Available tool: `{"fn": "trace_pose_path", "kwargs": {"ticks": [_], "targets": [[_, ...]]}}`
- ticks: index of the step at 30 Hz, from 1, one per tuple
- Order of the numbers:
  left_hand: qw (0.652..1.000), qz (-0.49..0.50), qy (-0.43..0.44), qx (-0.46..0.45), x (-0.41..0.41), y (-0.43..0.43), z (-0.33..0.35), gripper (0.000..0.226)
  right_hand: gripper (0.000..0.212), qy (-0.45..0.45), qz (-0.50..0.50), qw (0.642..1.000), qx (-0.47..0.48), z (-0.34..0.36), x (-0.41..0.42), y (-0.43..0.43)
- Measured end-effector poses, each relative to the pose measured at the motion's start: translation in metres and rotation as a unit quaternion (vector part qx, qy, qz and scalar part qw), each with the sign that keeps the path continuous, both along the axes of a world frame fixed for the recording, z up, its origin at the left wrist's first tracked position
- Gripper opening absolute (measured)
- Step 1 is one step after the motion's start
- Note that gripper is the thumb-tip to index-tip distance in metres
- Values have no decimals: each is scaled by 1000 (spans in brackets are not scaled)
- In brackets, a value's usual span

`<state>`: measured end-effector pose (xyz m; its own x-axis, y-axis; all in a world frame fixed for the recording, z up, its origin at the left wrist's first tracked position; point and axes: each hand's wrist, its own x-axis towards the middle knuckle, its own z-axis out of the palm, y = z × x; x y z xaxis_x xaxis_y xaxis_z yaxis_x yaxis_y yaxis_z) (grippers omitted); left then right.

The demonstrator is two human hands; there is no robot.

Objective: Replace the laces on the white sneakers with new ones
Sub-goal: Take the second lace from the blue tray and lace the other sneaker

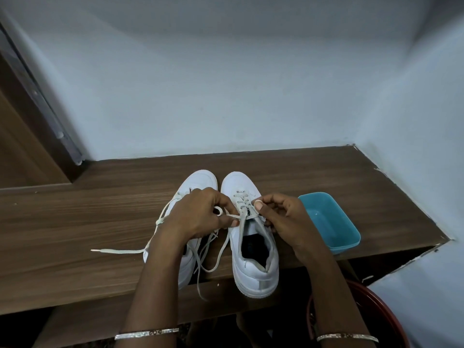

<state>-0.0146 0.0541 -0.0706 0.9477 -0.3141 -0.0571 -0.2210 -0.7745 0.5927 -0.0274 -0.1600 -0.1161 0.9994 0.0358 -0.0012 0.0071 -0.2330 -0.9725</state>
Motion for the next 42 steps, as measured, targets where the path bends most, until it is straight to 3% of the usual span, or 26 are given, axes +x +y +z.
{"fn": "trace_pose_path", "kwargs": {"ticks": [3,8,13,20,22,26,30,33,37,42], "targets": [[997,-13,-8,-77,0,7,-2,2,6,-10,-5,1000,23,1,-1,0],[973,26,-9,-230,-4,13,9,17,11,-25,-15,999,29,4,-3,0],[931,51,20,-362,-5,9,14,26,14,-27,7,1000,5,3,0,1],[860,74,116,-492,-1,-3,5,16,28,-5,63,997,-48,5,-2,-2],[863,89,128,-480,-1,-5,5,23,31,-6,67,995,-75,7,-3,-2],[913,83,129,-379,-4,-9,5,43,25,-47,56,992,-100,10,-6,1],[931,75,195,-300,-6,-11,6,35,22,-86,42,987,-130,10,-6,3],[957,87,173,-216,-5,-2,4,30,22,-99,39,986,-126,9,-5,1],[966,46,161,-196,-6,9,3,13,23,-97,47,987,-115,8,-4,-1],[974,-23,159,-160,-6,3,2,11,22,-101,50,987,-113,8,-4,-1]]}}
